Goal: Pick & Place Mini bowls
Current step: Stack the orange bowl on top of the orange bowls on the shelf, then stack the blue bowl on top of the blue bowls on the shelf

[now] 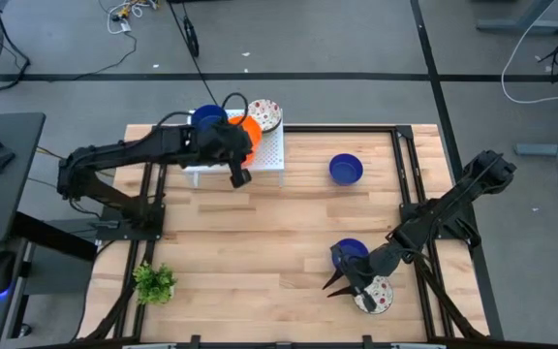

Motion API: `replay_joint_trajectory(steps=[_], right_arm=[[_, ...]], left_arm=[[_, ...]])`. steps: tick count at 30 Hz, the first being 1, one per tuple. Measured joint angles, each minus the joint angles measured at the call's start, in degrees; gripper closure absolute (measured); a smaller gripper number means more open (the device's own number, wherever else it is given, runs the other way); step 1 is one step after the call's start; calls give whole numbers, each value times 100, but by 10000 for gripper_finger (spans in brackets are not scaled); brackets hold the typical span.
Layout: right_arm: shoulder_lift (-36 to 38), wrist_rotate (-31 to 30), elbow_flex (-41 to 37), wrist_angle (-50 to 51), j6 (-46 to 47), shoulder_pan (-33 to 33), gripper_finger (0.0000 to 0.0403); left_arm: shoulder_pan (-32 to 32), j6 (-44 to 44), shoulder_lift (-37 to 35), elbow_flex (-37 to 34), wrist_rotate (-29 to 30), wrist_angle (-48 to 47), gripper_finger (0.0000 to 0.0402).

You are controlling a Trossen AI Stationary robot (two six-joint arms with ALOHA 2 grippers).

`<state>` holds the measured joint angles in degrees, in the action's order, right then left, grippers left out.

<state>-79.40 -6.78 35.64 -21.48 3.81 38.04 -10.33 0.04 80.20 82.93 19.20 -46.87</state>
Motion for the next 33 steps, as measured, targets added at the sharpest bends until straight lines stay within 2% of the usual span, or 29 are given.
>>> replay_joint_trajectory(steps=[6, 16, 28, 33], right_arm=[[0, 15, 0, 15, 0, 4, 301], [0, 15, 0, 15, -2, 4, 300], [0, 15, 0, 17, -13, 4, 301], [0, 15, 0, 18, -9, 4, 300]], left_arm=[[-381, -238, -6, -443, -142, 15, 396], [-503, -276, -4, -848, -443, 355, 394], [-501, -367, -4, -848, -635, 337, 353], [-498, -366, -4, -848, -699, 337, 311]])
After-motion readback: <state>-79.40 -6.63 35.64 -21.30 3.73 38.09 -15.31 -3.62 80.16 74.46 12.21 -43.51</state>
